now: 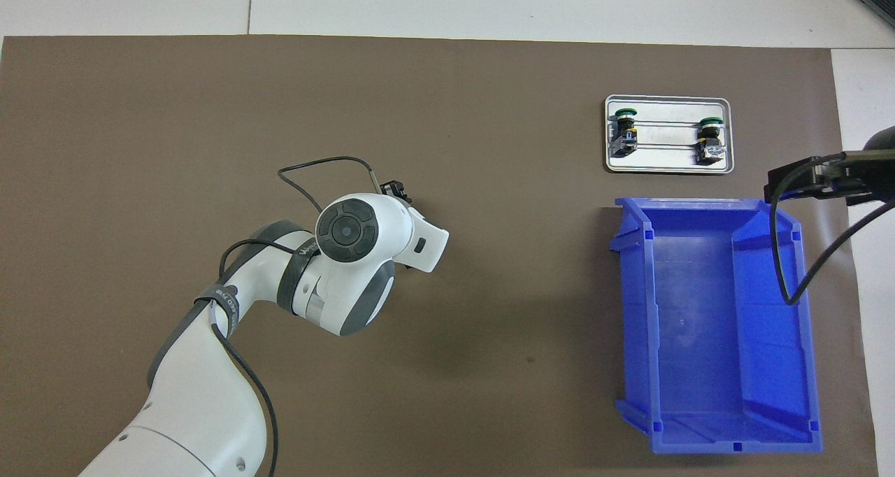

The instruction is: Place and press button with both arms

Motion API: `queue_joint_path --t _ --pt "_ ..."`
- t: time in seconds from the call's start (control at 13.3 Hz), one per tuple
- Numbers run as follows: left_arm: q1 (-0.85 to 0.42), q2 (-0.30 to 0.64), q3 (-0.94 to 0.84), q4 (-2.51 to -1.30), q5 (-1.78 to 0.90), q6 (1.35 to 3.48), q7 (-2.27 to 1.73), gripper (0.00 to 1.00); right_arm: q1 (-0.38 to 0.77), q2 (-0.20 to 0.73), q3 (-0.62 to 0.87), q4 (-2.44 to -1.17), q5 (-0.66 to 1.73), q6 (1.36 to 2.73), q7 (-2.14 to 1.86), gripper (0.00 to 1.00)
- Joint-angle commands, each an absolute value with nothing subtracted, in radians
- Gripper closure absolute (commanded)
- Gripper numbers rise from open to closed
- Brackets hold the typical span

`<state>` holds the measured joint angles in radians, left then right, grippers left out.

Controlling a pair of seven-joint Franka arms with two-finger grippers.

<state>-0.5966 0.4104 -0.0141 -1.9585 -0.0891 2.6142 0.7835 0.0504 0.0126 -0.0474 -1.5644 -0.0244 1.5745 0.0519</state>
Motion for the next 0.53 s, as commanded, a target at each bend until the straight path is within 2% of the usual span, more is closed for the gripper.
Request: queue_joint_path --t 0.0,0.23,0.45 --pt "-0.612 0.416 0.002 -1.965 -0.100 2.643 0.807 0.25 0.048 -0.008 -0.038 -1.588 -0.020 1.578 0.057 0.00" --pt "-0.612 0.416 0.002 -1.997 -0.100 2.700 0.811 0.30 0.046 -0.008 -0.040 -1.589 -0.020 1.578 0.058 0.00" --pt "-0.614 0.416 0.003 -2.000 -0.100 2.709 0.815 0.43 0.046 -0.008 -0.040 -1.589 -0.020 1.578 0.057 0.00"
